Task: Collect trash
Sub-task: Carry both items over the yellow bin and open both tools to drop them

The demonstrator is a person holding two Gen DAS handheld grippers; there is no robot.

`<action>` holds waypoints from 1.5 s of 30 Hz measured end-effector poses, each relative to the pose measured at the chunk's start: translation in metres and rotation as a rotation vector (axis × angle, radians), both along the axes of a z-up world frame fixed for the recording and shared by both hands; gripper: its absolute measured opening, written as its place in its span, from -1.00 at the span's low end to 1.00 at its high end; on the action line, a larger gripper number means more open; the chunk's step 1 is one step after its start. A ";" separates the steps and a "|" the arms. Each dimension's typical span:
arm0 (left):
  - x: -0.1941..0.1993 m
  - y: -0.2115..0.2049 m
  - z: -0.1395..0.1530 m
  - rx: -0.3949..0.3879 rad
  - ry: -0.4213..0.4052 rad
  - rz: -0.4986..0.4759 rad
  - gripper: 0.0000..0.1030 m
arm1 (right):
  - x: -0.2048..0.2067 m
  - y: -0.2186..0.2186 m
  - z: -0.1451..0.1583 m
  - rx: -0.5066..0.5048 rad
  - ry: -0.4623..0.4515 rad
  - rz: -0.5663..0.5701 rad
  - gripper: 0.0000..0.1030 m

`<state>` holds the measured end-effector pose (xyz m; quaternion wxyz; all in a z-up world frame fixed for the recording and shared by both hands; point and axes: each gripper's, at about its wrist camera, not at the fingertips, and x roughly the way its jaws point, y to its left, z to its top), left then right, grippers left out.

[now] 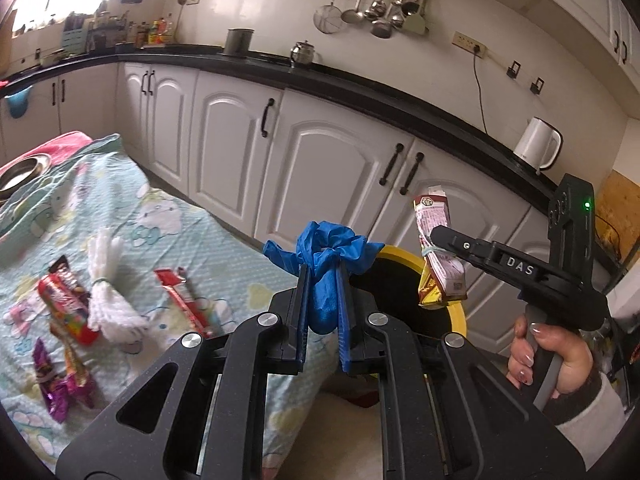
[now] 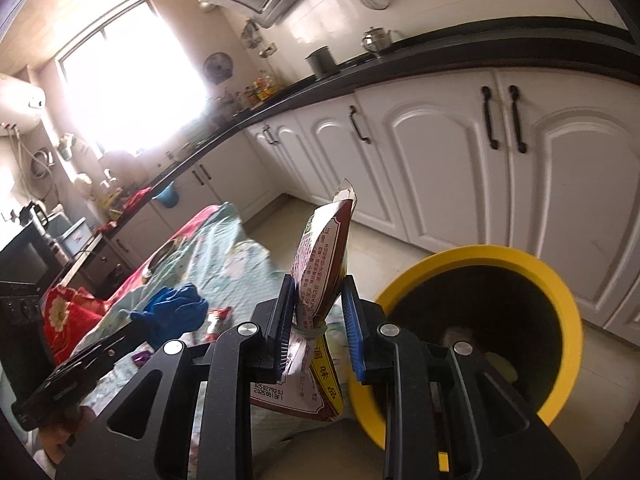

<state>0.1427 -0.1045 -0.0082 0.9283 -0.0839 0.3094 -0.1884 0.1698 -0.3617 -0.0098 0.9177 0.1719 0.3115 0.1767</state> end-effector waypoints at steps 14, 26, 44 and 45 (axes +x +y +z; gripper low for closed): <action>0.009 -0.049 -0.015 0.029 0.013 -0.091 -0.86 | -0.001 -0.042 -0.017 -0.046 0.019 -0.122 -0.55; 0.021 -0.092 -0.039 0.073 0.046 -0.176 -0.86 | 0.004 -0.072 -0.045 -0.054 0.078 -0.191 -0.55; 0.035 -0.123 -0.080 0.109 0.125 -0.243 -0.86 | 0.012 -0.091 -0.082 -0.047 0.162 -0.226 -0.55; 0.036 -0.125 -0.082 0.112 0.130 -0.246 -0.86 | 0.013 -0.092 -0.084 -0.048 0.167 -0.227 -0.55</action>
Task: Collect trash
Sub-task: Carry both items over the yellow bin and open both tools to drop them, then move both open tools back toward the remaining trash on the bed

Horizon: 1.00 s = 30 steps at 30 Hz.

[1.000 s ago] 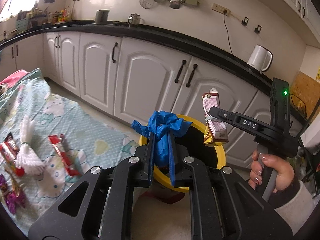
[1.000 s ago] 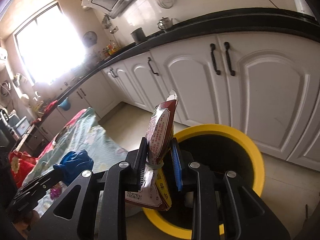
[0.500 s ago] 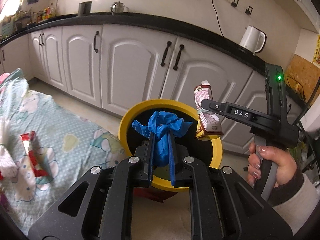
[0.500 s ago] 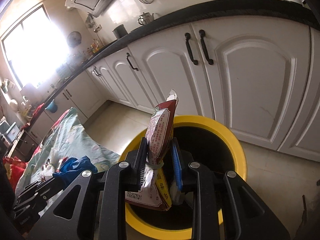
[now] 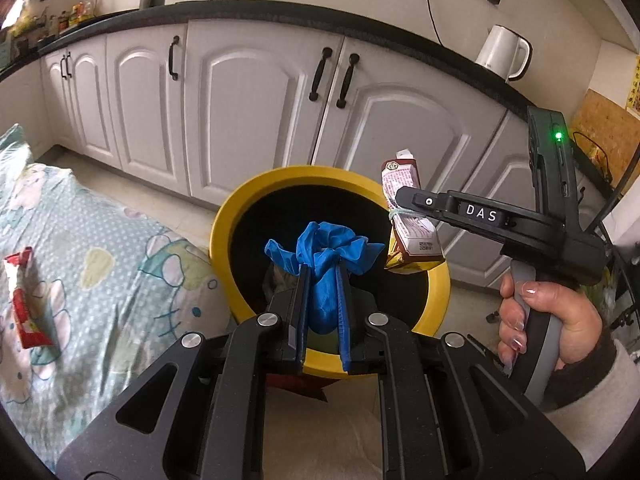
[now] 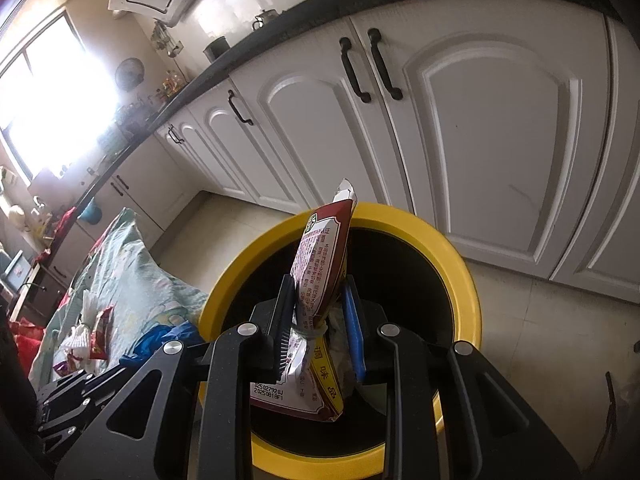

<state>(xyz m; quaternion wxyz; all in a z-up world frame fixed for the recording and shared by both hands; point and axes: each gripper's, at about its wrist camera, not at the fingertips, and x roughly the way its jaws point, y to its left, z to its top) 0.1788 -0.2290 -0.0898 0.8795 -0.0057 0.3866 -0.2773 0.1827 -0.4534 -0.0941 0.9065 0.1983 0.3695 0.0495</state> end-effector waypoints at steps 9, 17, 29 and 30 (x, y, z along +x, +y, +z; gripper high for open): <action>0.006 -0.007 -0.011 0.016 0.024 -0.018 -0.86 | 0.004 -0.005 -0.011 0.026 0.031 -0.009 -0.50; 0.007 -0.006 -0.012 0.005 0.024 0.000 -0.16 | 0.003 -0.013 -0.008 0.039 0.021 -0.044 -0.17; 0.002 0.016 0.007 -0.018 -0.008 0.068 0.78 | -0.011 -0.024 0.008 0.018 -0.022 -0.114 0.34; 0.001 0.019 0.010 -0.017 -0.014 0.079 0.79 | -0.012 -0.023 0.010 0.010 -0.025 -0.118 0.36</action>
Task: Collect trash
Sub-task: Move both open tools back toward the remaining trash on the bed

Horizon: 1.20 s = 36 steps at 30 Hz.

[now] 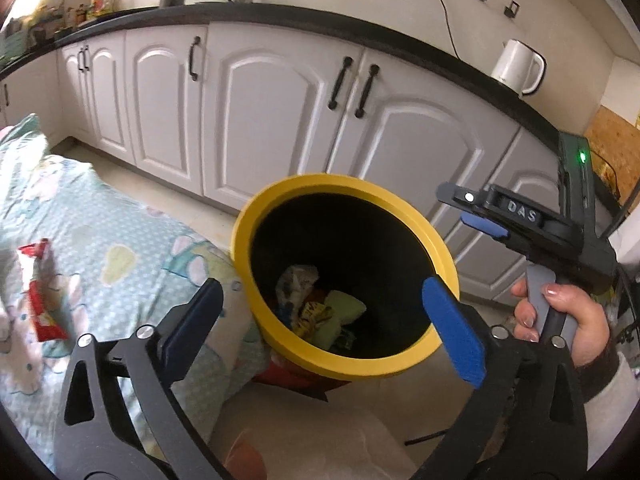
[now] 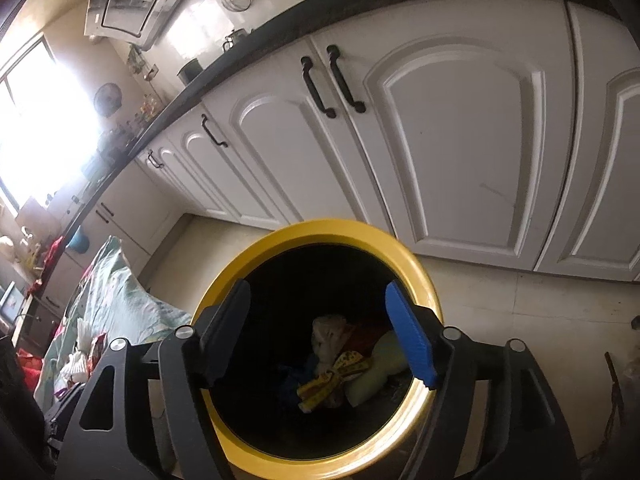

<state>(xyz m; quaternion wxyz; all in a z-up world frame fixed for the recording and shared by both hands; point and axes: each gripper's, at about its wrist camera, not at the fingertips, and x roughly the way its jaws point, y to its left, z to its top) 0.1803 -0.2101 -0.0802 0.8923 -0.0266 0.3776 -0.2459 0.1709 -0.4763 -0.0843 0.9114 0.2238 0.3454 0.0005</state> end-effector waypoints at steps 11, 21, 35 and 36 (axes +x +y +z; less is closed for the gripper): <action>-0.013 0.039 0.027 -0.020 -0.062 0.101 0.79 | -0.012 0.033 0.036 -0.054 -0.083 0.042 0.50; -0.021 0.090 0.049 -0.050 -0.119 0.205 0.79 | -0.017 0.077 0.071 -0.091 -0.155 0.133 0.57; -0.030 0.165 0.066 -0.042 -0.189 0.367 0.79 | -0.014 0.154 0.103 -0.129 -0.225 0.275 0.61; -0.031 0.171 0.066 -0.043 -0.191 0.380 0.79 | -0.014 0.159 0.104 -0.131 -0.226 0.287 0.61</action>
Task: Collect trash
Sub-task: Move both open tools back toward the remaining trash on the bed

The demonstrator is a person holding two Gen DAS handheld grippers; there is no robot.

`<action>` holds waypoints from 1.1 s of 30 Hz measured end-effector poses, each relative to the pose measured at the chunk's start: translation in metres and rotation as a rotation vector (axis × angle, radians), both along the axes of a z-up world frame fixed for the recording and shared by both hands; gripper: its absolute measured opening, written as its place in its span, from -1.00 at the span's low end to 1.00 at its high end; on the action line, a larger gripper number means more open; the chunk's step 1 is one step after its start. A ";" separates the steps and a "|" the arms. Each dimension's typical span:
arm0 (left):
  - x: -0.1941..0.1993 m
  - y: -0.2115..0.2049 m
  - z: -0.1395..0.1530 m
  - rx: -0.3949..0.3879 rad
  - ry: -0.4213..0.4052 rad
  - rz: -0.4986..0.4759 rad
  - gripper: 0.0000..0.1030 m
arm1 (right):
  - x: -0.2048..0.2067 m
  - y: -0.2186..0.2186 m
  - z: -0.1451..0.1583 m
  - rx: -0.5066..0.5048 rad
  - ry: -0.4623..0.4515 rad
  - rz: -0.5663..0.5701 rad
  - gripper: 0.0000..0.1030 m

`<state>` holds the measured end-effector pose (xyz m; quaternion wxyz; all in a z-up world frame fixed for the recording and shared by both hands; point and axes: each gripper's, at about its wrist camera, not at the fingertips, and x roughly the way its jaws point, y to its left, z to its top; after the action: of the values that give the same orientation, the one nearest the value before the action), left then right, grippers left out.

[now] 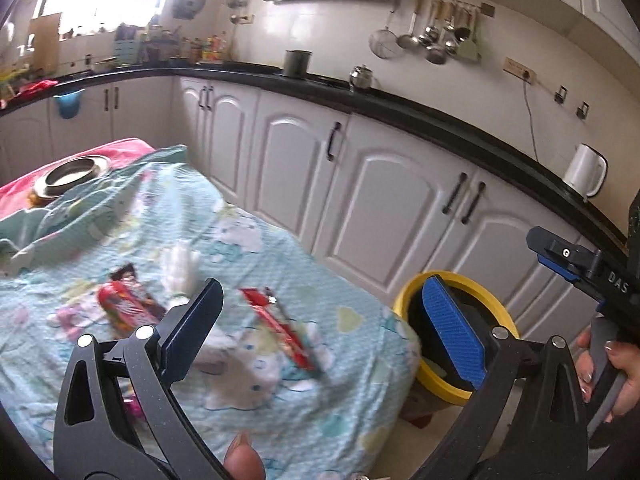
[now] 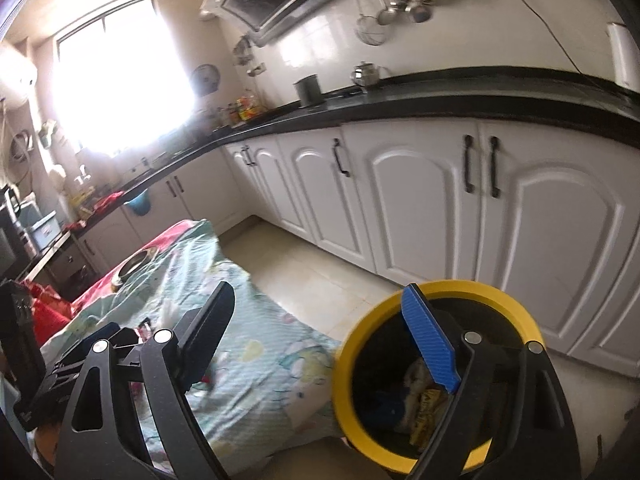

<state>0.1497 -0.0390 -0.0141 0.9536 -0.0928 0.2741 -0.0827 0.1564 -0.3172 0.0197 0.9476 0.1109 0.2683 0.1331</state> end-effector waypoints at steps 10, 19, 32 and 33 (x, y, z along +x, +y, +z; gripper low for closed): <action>-0.002 0.057 0.003 -0.033 -0.008 0.125 0.79 | 0.007 0.067 0.001 -0.030 0.010 0.141 0.61; -0.011 0.123 0.002 -0.069 0.002 0.275 0.79 | 0.023 0.128 -0.015 -0.076 0.064 0.278 0.61; -0.025 0.207 -0.023 -0.141 0.072 0.461 0.78 | 0.054 0.177 -0.070 -0.144 0.200 0.344 0.42; -0.026 0.214 -0.027 -0.156 0.082 0.471 0.79 | 0.057 0.179 -0.075 -0.146 0.209 0.344 0.40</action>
<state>0.1239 0.1749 -0.0409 0.9246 -0.2308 0.2763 0.1247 0.2133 -0.1378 -0.0553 0.8834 0.0077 0.3891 0.2610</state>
